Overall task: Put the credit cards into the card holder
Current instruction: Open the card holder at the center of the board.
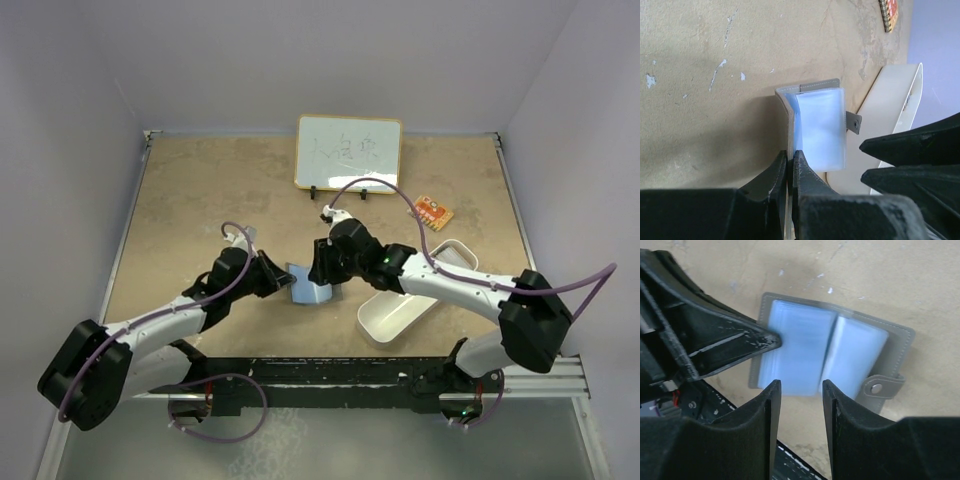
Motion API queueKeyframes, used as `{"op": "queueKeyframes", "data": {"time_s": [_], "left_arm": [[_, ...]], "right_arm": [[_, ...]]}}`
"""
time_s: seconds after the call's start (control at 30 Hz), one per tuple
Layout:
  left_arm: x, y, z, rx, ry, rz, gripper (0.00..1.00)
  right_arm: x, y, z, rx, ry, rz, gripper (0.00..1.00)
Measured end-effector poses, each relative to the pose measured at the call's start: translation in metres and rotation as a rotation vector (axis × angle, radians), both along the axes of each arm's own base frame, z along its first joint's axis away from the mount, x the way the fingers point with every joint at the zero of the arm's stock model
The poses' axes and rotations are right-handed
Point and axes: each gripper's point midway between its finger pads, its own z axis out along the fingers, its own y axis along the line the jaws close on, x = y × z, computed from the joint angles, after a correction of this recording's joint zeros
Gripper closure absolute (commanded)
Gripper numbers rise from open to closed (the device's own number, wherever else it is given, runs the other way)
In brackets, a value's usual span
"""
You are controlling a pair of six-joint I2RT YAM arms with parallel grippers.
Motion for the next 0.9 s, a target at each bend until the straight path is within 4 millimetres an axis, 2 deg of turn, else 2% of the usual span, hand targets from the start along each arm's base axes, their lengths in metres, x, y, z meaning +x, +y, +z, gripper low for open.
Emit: {"op": "queueKeyframes", "data": {"time_s": [0.13, 0.37, 0.5, 0.63, 0.73, 0.9], "left_arm": [[0.0, 0.0, -0.004, 0.008, 0.012, 0.001, 1.0], [0.005, -0.001, -0.008, -0.002, -0.001, 0.017, 1.0], [0.005, 0.002, -0.022, 0.024, 0.028, 0.027, 0.85], [0.006, 0.005, -0.026, 0.039, 0.029, 0.042, 0.72], [0.005, 0.01, -0.029, 0.054, 0.031, 0.059, 0.68], [0.006, 0.015, -0.029, 0.073, 0.022, 0.079, 0.67]], "right_arm": [[-0.004, 0.015, -0.003, 0.032, 0.012, 0.04, 0.6], [-0.004, 0.016, -0.05, -0.064, 0.08, 0.037, 0.54], [0.001, 0.017, -0.068, -0.111, 0.095, 0.023, 0.51], [0.004, 0.019, -0.076, -0.129, 0.106, 0.02, 0.49], [0.004, 0.018, -0.079, -0.139, 0.11, 0.018, 0.47], [0.006, 0.018, -0.078, -0.144, 0.105, 0.011, 0.47]]}}
